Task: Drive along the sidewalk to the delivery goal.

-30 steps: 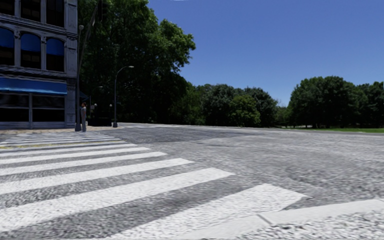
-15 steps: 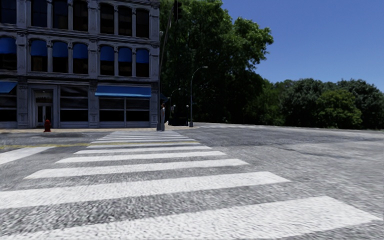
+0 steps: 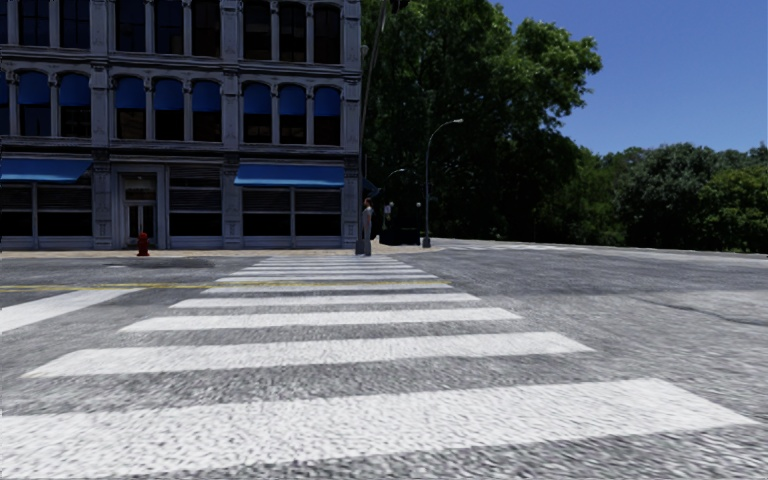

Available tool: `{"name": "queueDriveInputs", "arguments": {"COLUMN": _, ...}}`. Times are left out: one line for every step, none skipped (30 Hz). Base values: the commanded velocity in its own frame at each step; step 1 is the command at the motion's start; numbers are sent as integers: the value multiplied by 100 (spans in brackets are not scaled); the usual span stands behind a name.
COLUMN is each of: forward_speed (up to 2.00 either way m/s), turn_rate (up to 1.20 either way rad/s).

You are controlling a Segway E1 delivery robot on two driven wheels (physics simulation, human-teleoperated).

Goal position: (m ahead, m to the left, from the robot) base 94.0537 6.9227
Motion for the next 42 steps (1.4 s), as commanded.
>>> {"name": "queueDriveInputs", "arguments": {"forward_speed": 149, "turn_rate": 0}}
{"name": "queueDriveInputs", "arguments": {"forward_speed": 146, "turn_rate": 0}}
{"name": "queueDriveInputs", "arguments": {"forward_speed": 141, "turn_rate": 0}}
{"name": "queueDriveInputs", "arguments": {"forward_speed": 139, "turn_rate": 0}}
{"name": "queueDriveInputs", "arguments": {"forward_speed": 139, "turn_rate": 0}}
{"name": "queueDriveInputs", "arguments": {"forward_speed": 139, "turn_rate": 0}}
{"name": "queueDriveInputs", "arguments": {"forward_speed": 139, "turn_rate": 0}}
{"name": "queueDriveInputs", "arguments": {"forward_speed": 139, "turn_rate": 0}}
{"name": "queueDriveInputs", "arguments": {"forward_speed": 139, "turn_rate": 0}}
{"name": "queueDriveInputs", "arguments": {"forward_speed": 139, "turn_rate": 0}}
{"name": "queueDriveInputs", "arguments": {"forward_speed": 139, "turn_rate": 0}}
{"name": "queueDriveInputs", "arguments": {"forward_speed": 139, "turn_rate": 0}}
{"name": "queueDriveInputs", "arguments": {"forward_speed": 139, "turn_rate": 1}}
{"name": "queueDriveInputs", "arguments": {"forward_speed": 139, "turn_rate": 7}}
{"name": "queueDriveInputs", "arguments": {"forward_speed": 139, "turn_rate": 15}}
{"name": "queueDriveInputs", "arguments": {"forward_speed": 139, "turn_rate": 15}}
{"name": "queueDriveInputs", "arguments": {"forward_speed": 139, "turn_rate": 18}}
{"name": "queueDriveInputs", "arguments": {"forward_speed": 139, "turn_rate": 25}}
{"name": "queueDriveInputs", "arguments": {"forward_speed": 139, "turn_rate": 29}}
{"name": "queueDriveInputs", "arguments": {"forward_speed": 139, "turn_rate": 29}}
{"name": "queueDriveInputs", "arguments": {"forward_speed": 139, "turn_rate": 31}}
{"name": "queueDriveInputs", "arguments": {"forward_speed": 148, "turn_rate": 31}}
{"name": "queueDriveInputs", "arguments": {"forward_speed": 148, "turn_rate": 31}}
{"name": "queueDriveInputs", "arguments": {"forward_speed": 200, "turn_rate": 31}}
{"name": "queueDriveInputs", "arguments": {"forward_speed": 200, "turn_rate": 31}}
{"name": "queueDriveInputs", "arguments": {"forward_speed": 200, "turn_rate": 31}}
{"name": "queueDriveInputs", "arguments": {"forward_speed": 200, "turn_rate": 31}}
{"name": "queueDriveInputs", "arguments": {"forward_speed": 200, "turn_rate": 32}}
{"name": "queueDriveInputs", "arguments": {"forward_speed": 200, "turn_rate": 33}}
{"name": "queueDriveInputs", "arguments": {"forward_speed": 200, "turn_rate": 34}}
{"name": "queueDriveInputs", "arguments": {"forward_speed": 200, "turn_rate": 34}}
{"name": "queueDriveInputs", "arguments": {"forward_speed": 200, "turn_rate": 34}}
{"name": "queueDriveInputs", "arguments": {"forward_speed": 200, "turn_rate": 34}}
{"name": "queueDriveInputs", "arguments": {"forward_speed": 200, "turn_rate": 34}}
{"name": "queueDriveInputs", "arguments": {"forward_speed": 200, "turn_rate": 34}}
{"name": "queueDriveInputs", "arguments": {"forward_speed": 200, "turn_rate": 34}}
{"name": "queueDriveInputs", "arguments": {"forward_speed": 200, "turn_rate": 34}}
{"name": "queueDriveInputs", "arguments": {"forward_speed": 200, "turn_rate": 34}}
{"name": "queueDriveInputs", "arguments": {"forward_speed": 200, "turn_rate": 34}}
{"name": "queueDriveInputs", "arguments": {"forward_speed": 200, "turn_rate": 34}}
{"name": "queueDriveInputs", "arguments": {"forward_speed": 200, "turn_rate": 34}}
{"name": "queueDriveInputs", "arguments": {"forward_speed": 200, "turn_rate": 34}}
